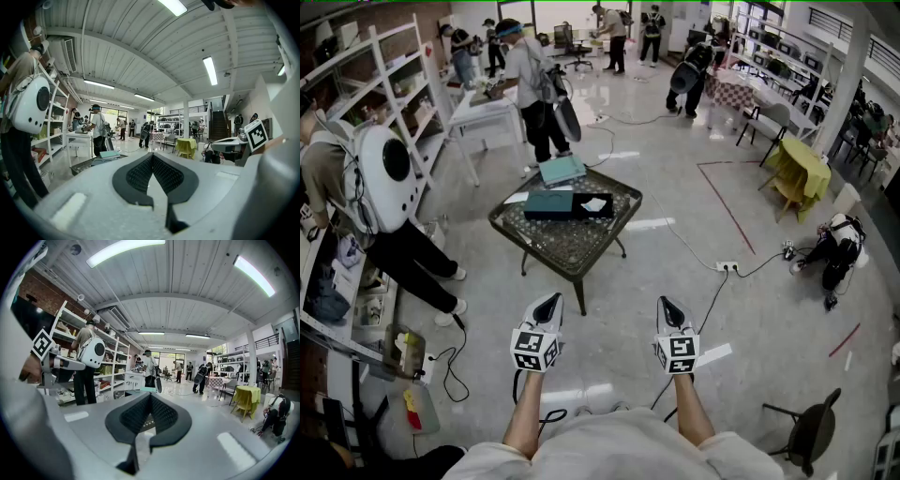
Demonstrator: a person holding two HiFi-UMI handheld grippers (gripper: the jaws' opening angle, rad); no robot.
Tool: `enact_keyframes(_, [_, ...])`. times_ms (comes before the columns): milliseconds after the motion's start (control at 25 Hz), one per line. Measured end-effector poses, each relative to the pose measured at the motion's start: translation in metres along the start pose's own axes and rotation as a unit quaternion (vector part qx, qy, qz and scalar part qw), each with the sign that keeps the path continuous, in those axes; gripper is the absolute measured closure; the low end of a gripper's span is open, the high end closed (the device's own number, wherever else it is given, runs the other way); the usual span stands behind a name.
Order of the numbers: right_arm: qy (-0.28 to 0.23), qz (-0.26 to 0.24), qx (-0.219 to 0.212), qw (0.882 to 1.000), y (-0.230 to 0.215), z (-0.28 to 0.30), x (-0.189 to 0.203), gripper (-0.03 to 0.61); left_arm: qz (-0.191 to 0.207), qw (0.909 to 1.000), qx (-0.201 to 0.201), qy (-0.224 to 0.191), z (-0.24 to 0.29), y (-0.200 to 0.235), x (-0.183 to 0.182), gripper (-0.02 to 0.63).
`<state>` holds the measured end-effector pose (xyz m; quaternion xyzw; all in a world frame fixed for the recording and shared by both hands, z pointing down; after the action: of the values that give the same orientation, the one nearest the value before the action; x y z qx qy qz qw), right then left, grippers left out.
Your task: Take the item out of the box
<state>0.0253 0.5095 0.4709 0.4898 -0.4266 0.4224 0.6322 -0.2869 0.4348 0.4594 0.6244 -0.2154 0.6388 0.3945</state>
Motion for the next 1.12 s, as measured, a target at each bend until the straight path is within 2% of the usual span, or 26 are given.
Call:
enact_keyframes(520, [-0.007, 0.004, 0.002, 1.0, -0.022, -0.003, 0.009, 0.58, 0.0, 1.0, -0.002, 0.004, 0.013, -0.017, 0.002, 0.608])
enact_keyframes(1120, [-0.002, -0.009, -0.015, 1.0, -0.073, -0.006, 0.025, 0.58, 0.005, 0.9999, -0.003, 0.01, 0.051, -0.068, 0.011, 0.607])
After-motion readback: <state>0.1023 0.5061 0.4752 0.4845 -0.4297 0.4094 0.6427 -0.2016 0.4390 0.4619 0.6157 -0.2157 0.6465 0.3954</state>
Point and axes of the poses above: the fingertips, and each gripper's own axes: z forward along the fingers, y to its left, x out of its underside, the point moved 8 cm from there along -z, backward along the fingers, and after that the axes turned 8 degrees about -z, right-handed, at the moved point
